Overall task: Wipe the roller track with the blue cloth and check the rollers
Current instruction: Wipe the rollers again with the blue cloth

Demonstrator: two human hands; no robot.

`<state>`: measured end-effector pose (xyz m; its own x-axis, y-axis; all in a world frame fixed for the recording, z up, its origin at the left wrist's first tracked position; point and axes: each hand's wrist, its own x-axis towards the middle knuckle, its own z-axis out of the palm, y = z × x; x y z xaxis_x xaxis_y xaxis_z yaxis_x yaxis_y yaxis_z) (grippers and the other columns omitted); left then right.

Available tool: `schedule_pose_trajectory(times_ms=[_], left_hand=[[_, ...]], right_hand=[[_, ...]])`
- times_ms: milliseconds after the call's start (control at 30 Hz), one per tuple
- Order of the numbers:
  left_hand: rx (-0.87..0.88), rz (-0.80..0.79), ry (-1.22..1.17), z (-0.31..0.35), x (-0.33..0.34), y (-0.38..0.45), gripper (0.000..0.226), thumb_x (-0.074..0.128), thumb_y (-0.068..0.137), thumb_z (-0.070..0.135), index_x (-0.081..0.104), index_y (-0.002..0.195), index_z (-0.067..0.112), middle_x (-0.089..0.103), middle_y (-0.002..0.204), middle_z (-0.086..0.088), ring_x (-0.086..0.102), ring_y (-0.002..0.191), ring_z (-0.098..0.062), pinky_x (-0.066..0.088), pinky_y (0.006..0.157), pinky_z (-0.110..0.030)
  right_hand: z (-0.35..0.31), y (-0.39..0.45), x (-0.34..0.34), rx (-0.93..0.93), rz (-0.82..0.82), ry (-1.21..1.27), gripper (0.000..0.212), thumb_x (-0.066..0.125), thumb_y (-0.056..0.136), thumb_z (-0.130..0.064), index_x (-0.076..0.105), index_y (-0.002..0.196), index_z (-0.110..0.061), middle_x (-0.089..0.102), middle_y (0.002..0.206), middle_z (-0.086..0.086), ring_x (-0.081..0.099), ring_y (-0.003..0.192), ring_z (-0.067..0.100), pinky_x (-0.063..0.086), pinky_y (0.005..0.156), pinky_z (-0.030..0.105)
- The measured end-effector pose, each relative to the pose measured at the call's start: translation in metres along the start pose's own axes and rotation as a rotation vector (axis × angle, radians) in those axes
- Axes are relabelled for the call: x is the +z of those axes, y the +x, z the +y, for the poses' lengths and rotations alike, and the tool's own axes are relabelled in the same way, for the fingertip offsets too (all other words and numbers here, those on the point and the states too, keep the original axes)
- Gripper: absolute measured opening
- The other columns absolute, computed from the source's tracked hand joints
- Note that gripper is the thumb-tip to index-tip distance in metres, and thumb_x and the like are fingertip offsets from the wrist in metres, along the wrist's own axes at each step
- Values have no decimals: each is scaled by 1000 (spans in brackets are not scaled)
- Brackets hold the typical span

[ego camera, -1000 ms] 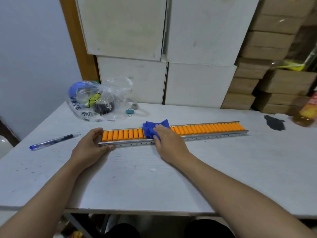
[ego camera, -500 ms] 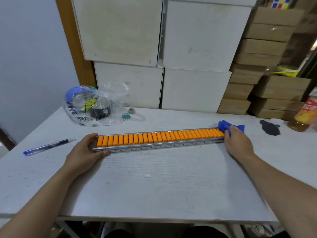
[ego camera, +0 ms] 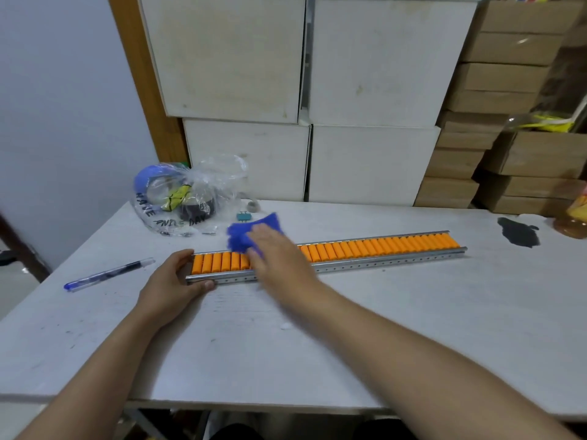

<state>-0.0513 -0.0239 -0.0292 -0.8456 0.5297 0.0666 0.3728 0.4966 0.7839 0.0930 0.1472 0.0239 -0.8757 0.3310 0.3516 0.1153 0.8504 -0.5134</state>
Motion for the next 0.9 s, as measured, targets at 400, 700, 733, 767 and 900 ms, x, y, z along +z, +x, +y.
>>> schedule_pose_trajectory(times_ms=[400,700,733,767,900], left_hand=[[-3,5,-94,5,-2,-3,52,65,45,48,56,96,45,69,95,16,64,91,-12,48,87,-44],[-17,24,0,3,0,-2,90,76,50,49,48,133,25,60,130,2,55,118,-18,43,99,-42],[-17,24,10,3,0,-2,91,76,50,50,48,133,26,60,130,2,55,118,-19,43,99,-42],[-18,23,18,3,0,-2,91,76,50,50,48,133,26,60,130,1,55,118,-20,43,98,-43],[-15,26,33,1,0,-1,90,76,52,51,47,134,27,60,131,0,55,119,-23,43,98,-45]], right_hand=[[-27,23,68,-248,-136,-230,36,41,98,-25,55,124,-6,52,139,9,43,129,23,28,105,35],[11,7,35,-199,-97,-262,31,43,97,-27,59,115,-8,61,125,7,51,118,24,40,98,37],[17,5,31,-192,-89,-267,29,43,96,-27,60,112,-10,62,121,6,53,114,23,42,95,38],[22,3,28,-181,-81,-271,28,43,96,-28,60,109,-11,63,118,5,54,111,23,44,93,38],[42,-7,10,-135,-60,-279,30,43,96,-29,60,114,-12,62,122,4,55,113,22,45,97,37]])
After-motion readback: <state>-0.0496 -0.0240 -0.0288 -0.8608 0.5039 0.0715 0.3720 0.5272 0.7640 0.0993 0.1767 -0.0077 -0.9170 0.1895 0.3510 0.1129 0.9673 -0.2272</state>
